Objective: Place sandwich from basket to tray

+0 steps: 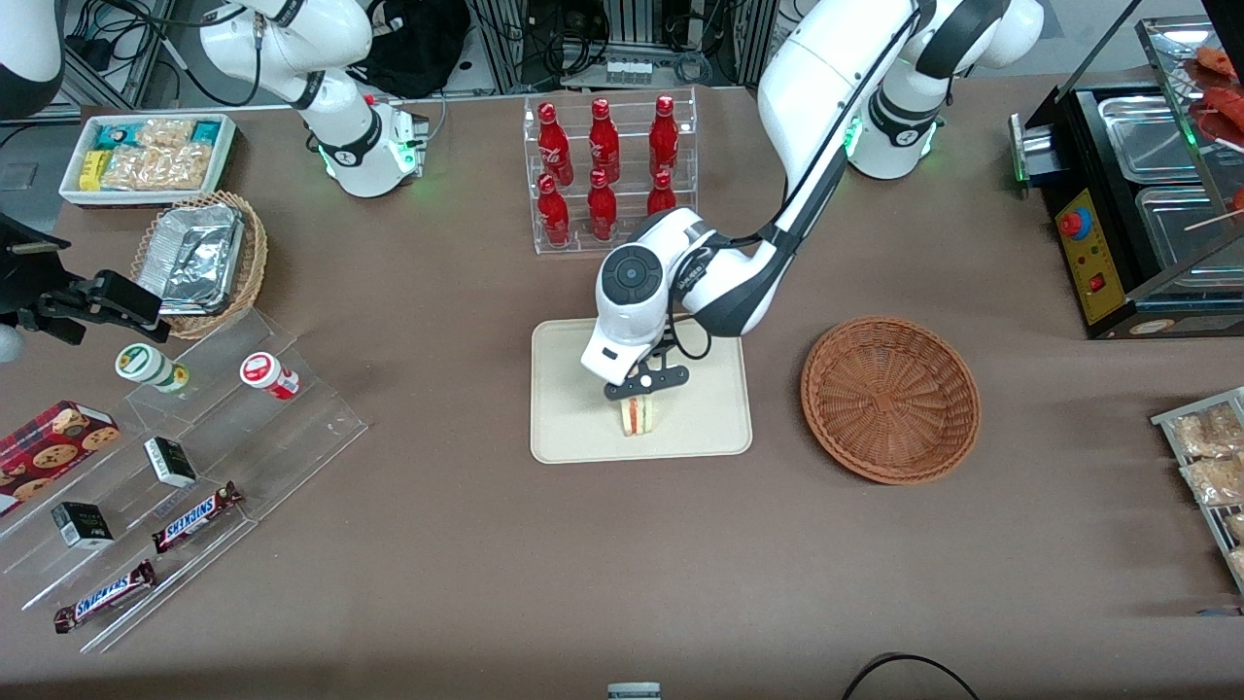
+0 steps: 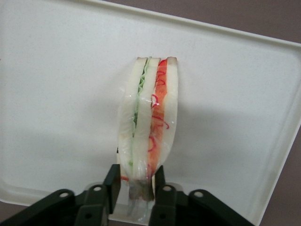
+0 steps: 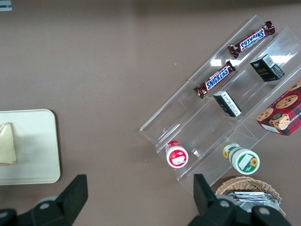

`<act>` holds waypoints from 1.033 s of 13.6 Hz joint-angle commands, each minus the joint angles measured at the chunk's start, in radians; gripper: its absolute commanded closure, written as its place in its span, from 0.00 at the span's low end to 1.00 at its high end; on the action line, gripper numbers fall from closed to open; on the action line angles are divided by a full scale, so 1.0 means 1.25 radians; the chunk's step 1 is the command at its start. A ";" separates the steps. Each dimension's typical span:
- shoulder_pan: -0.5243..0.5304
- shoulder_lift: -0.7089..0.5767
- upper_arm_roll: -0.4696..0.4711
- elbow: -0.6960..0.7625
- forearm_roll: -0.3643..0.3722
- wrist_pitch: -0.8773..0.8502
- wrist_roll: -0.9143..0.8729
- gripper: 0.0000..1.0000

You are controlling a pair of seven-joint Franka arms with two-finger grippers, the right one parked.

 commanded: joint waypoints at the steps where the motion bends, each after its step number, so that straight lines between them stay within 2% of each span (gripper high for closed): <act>1: -0.017 -0.015 0.011 0.017 0.019 -0.012 -0.015 0.00; 7: 0.004 -0.123 0.027 0.010 0.021 -0.160 -0.009 0.00; 10: 0.005 -0.170 0.093 -0.003 0.009 -0.251 -0.016 0.00; 12: 0.058 -0.182 0.095 -0.017 0.015 -0.270 -0.010 0.00; 14: 0.100 -0.199 0.096 -0.035 0.011 -0.277 0.074 0.00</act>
